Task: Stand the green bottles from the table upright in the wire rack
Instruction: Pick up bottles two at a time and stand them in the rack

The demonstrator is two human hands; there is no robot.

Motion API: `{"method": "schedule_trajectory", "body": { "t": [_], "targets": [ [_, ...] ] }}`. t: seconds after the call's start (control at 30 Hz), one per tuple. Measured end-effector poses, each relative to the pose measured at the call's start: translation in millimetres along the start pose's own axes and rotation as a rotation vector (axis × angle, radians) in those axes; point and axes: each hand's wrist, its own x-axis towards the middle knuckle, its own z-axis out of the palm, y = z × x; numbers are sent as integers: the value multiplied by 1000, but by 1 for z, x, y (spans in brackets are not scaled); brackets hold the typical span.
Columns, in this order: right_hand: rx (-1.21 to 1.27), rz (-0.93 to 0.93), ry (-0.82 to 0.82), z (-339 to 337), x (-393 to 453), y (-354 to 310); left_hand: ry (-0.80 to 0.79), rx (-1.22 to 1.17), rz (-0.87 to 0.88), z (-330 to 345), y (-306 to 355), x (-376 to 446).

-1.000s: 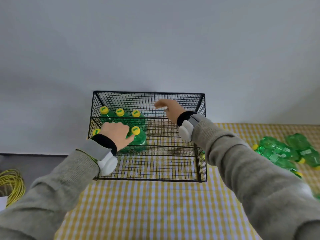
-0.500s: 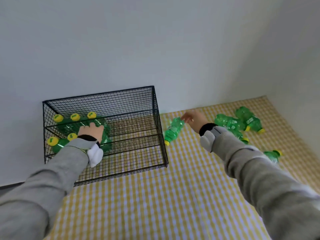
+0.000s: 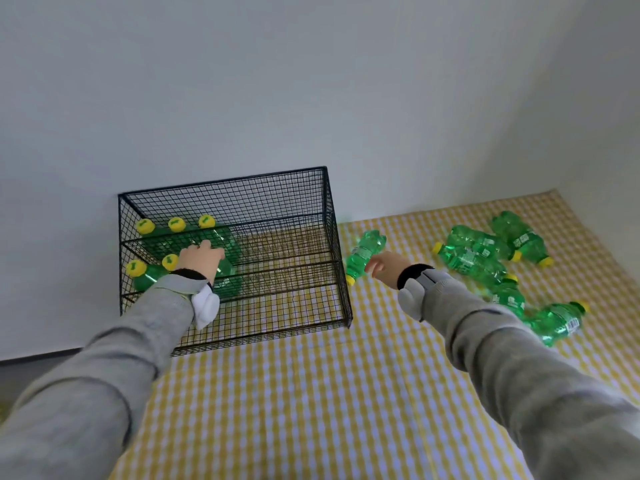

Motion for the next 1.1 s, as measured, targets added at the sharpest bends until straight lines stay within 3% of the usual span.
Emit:
{"method": "schedule_trajectory", "body": {
  "t": [0.2, 0.4, 0.53, 0.63, 0.77, 0.93, 1.1],
  "targets": [
    [-7, 26, -31, -2, -6, 6, 82, 54, -39, -14, 13, -10],
    [-38, 167, -50, -11, -13, 62, 439, -296, 278, -69, 90, -25],
    [18, 268, -8, -14, -26, 119, 260, -414, 514, -93, 169, -32],
    [81, 343, 86, -20, -37, 160, 92, -391, 568, -91, 228, -20],
    [143, 367, 204, -29, -38, 209, -137, -289, 342, -76, 286, 3],
    [156, 278, 349, -38, -25, 221, -222, -261, 138, -45, 297, 36],
    [69, 193, 369, -45, -2, 220, -315, -263, 20, -25, 304, 60]
  ]
}}
